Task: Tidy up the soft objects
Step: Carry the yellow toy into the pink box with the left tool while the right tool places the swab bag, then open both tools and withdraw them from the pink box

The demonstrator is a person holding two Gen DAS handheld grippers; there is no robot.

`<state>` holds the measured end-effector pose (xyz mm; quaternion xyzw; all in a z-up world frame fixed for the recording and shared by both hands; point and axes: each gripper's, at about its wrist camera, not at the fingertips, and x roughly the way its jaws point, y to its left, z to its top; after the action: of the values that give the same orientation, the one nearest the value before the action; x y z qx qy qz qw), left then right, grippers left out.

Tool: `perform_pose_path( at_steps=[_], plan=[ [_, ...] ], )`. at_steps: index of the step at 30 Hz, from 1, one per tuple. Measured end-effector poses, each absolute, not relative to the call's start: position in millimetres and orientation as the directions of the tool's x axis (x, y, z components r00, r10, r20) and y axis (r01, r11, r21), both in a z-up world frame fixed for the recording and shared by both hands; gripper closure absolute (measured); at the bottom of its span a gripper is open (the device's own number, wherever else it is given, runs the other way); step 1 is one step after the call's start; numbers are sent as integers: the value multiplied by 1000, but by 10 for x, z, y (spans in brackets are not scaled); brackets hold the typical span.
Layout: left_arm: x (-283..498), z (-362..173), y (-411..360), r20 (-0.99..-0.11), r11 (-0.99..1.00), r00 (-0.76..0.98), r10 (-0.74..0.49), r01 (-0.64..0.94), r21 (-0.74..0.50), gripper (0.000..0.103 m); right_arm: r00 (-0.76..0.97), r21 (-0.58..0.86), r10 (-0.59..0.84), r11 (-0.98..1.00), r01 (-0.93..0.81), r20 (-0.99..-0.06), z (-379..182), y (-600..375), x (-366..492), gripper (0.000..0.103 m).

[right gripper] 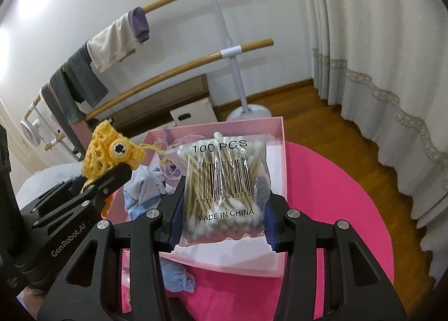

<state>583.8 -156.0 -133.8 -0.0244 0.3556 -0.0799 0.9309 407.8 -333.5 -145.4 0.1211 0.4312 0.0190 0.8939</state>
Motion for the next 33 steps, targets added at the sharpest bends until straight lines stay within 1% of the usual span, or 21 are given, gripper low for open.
perform_pose_path(
  at_steps=[7, 10, 13, 14, 15, 16, 17, 18, 19, 21, 22, 23, 24, 25, 26, 27, 30, 33],
  plan=[
    [6230, -1521, -1604, -676, 985, 716, -174, 137, -108, 73, 598, 231, 142, 970, 75, -789, -1605, -3342, 4208, 60],
    [6227, -1615, -1623, -685, 983, 705, -182, 145, -112, 73, 585, 231, 140, 970, 82, -799, -1665, -3355, 4251, 60],
    [6364, -1697, -1651, -699, 983, 691, -182, 153, -105, 69, 569, 235, 143, 968, 91, -810, -1731, -3354, 4308, 60],
    [6440, -1738, -1661, -711, 983, 680, -179, 155, -99, 65, 564, 236, 144, 967, 95, -813, -1756, -3369, 4331, 59],
    [6451, -1753, -1651, -719, 984, 673, -174, 149, -98, 57, 558, 238, 144, 966, 98, -817, -1780, -3380, 4349, 56],
    [6488, -1765, -1629, -719, 986, 676, -163, 138, -94, 53, 551, 237, 142, 966, 105, -822, -1812, -3386, 4362, 52],
    [6498, -1750, -1610, -716, 987, 681, -154, 131, -88, 47, 546, 242, 144, 964, 111, -825, -1842, -3399, 4370, 50],
    [6481, -1735, -1602, -712, 988, 687, -148, 127, -83, 43, 545, 246, 145, 962, 117, -826, -1861, -3426, 4365, 46],
    [6491, -1710, -1567, -704, 989, 695, -144, 123, -80, 41, 544, 254, 148, 959, 124, -826, -1877, -3446, 4359, 43],
    [6387, -1676, -1513, -692, 990, 708, -142, 118, -82, 28, 547, 263, 146, 954, 141, -824, -1884, -3476, 4328, 23],
    [6343, -1645, -1478, -682, 990, 718, -137, 112, -80, 25, 552, 268, 148, 953, 143, -821, -1877, -3489, 4305, 20],
    [6312, -1585, -1436, -667, 992, 734, -126, 104, -73, 19, 560, 274, 151, 951, 142, -814, -1850, -3490, 4276, 17],
    [6238, -1572, -1433, -659, 993, 742, -119, 100, -67, 13, 567, 273, 147, 951, 143, -811, -1823, -3488, 4253, 10],
    [6191, -1528, -1408, -648, 994, 754, -110, 93, -61, 10, 578, 262, 133, 954, 146, -805, -1768, -3472, 4211, 3],
    [6129, -1475, -1380, -634, 995, 767, -102, 85, -57, 4, 585, 253, 121, 956, 149, -802, -1735, -3449, 4190, 0],
    [6051, -1442, -1358, -623, 995, 776, -96, 80, -55, 0, 600, 239, 100, 959, 156, -794, -1667, -3429, 4138, 0],
    [5830, -1321, -1297, -592, 997, 803, -76, 63, -41, 0, 626, 221, 73, 961, 163, -776, -1520, -3385, 4017, 0],
    [5480, -1267, -1244, -565, 998, 823, -61, 50, -34, 0, 661, 234, 75, 960, 154, -747, -1337, -3319, 3823, 0]
  ],
)
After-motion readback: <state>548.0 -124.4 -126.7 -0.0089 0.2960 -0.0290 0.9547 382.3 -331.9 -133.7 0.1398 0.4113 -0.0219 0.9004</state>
